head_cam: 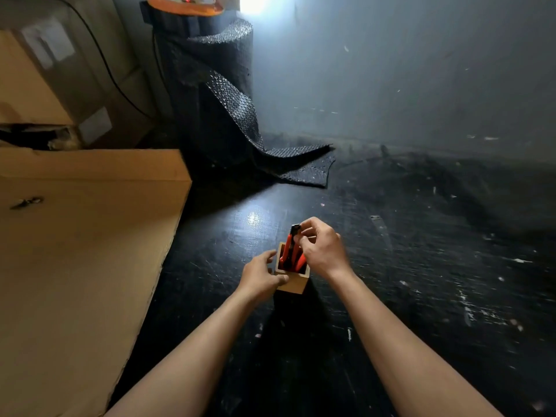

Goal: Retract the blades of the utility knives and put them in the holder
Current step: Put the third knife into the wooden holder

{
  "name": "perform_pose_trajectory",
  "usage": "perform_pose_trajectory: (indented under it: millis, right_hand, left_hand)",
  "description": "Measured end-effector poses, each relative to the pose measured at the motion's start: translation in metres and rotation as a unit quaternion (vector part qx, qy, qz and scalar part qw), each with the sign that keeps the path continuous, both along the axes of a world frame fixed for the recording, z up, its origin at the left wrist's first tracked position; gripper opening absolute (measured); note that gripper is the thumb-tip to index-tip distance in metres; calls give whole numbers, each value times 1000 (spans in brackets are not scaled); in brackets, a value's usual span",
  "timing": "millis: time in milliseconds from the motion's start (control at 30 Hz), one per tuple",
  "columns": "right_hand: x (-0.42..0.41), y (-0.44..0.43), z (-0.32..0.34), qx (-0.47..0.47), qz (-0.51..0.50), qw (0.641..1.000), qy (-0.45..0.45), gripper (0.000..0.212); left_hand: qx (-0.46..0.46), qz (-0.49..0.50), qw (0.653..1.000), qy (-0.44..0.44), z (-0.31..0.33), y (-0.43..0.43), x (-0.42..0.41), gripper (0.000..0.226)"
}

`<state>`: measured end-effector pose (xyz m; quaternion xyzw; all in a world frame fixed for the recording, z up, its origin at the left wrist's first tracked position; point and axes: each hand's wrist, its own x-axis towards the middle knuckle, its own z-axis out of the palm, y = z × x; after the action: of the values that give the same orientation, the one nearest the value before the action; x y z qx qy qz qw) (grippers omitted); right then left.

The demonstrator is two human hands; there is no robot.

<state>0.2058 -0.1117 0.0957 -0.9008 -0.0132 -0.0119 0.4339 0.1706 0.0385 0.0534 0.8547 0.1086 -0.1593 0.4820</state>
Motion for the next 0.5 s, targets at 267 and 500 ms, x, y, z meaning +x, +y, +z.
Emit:
perform_pose_trajectory:
  millis: [267,500]
  right_hand:
    - [11,1,-10,-49,-22,998,20,4]
    - [17,3,-8,-64,-34,997,11,3]
  left_hand:
    - [-20,38,999,-20,-10,-4,6,71]
    - [-16,45,998,-33,-9,-7,5,64]
